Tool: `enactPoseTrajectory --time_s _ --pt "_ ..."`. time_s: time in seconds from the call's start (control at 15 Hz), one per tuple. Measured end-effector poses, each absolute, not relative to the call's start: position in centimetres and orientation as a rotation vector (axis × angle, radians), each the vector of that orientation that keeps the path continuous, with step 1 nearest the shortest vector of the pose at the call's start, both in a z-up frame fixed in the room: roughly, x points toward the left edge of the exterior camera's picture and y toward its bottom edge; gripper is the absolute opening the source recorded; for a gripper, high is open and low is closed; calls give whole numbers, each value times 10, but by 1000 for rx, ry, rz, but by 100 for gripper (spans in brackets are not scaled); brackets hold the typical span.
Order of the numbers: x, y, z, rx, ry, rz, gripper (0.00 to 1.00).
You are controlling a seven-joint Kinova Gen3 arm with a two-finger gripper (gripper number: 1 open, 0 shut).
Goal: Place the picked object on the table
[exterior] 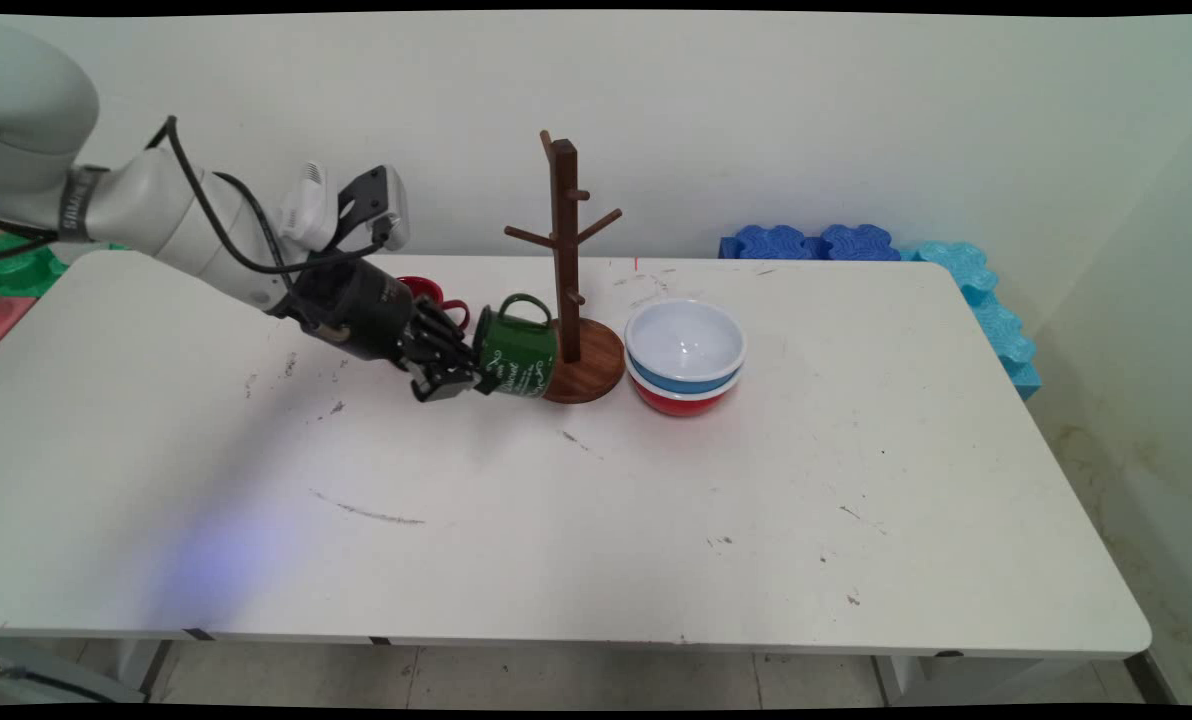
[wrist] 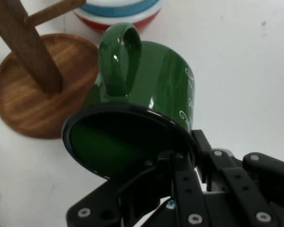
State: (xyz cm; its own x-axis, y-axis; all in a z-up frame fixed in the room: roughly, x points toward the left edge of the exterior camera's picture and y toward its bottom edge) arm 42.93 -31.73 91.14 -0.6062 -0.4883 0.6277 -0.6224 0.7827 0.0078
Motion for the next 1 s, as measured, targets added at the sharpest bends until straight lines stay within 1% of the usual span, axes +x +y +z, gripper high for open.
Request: enactPoseTrajectory --time_s 1.0 --pt "454 -306 925 607 -2687 394 0"
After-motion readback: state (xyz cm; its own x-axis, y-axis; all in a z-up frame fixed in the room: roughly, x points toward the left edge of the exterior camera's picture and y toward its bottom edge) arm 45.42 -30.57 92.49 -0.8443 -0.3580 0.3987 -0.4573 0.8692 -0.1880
